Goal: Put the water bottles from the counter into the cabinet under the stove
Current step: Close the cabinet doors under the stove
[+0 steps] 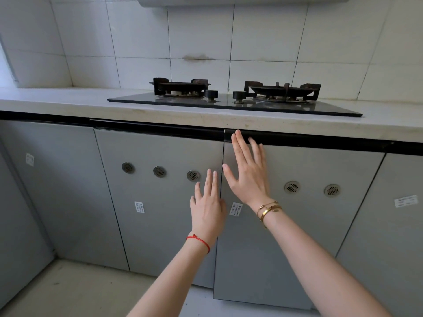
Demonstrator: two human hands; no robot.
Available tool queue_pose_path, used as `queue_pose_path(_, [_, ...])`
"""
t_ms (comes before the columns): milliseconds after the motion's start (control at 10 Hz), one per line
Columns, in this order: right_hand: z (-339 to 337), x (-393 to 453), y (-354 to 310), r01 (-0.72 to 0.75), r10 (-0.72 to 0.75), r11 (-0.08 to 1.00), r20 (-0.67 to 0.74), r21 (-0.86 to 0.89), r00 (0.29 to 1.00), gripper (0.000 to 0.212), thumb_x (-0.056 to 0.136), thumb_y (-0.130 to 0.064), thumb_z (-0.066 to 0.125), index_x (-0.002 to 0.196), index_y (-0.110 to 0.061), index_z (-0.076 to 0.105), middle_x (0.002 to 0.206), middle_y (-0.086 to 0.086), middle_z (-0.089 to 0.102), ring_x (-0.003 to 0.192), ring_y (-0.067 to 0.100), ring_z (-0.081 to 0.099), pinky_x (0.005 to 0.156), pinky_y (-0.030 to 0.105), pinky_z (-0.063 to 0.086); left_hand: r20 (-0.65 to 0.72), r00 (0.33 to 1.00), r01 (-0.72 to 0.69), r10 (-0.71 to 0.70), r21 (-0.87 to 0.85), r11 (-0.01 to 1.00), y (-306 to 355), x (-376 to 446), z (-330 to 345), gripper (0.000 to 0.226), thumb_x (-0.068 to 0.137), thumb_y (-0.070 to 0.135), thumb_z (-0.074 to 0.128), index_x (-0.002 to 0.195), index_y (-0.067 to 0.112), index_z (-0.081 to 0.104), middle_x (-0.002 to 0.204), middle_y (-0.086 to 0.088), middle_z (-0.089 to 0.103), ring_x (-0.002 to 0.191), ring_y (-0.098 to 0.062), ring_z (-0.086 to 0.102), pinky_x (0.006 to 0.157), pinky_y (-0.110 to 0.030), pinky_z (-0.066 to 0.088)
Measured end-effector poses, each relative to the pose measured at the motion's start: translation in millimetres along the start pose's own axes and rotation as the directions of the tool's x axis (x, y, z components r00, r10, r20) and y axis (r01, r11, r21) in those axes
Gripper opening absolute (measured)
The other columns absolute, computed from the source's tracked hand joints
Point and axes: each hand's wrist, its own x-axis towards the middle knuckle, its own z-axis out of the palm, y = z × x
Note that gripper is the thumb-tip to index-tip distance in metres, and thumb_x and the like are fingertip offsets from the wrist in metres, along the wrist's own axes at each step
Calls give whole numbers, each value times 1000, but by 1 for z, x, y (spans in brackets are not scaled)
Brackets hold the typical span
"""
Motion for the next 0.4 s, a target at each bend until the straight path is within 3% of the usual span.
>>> queue_pose_path(200, [-13,-4,-1,13,-13,1000,2,1,1000,65,97,-43,38,154,-20,17,162,-6,16,145,24,24,120,44,17,-76,997,-17,15,-23,1000,-16,-9,-27,72,95,24,44,154,22,3,164,5,-1,144,-34,20,111,-44,35])
queue_pose_path(400, [-32,-13,-22,30,-21,992,-68,124,997,62,97,-44,40,152,-19,23,160,-3,23,145,20,23,119,37,22,-152,987,-65,61,-23,998,-40,-31,-72,69,96,27,48,154,24,10,163,7,8,146,-34,17,112,-47,32])
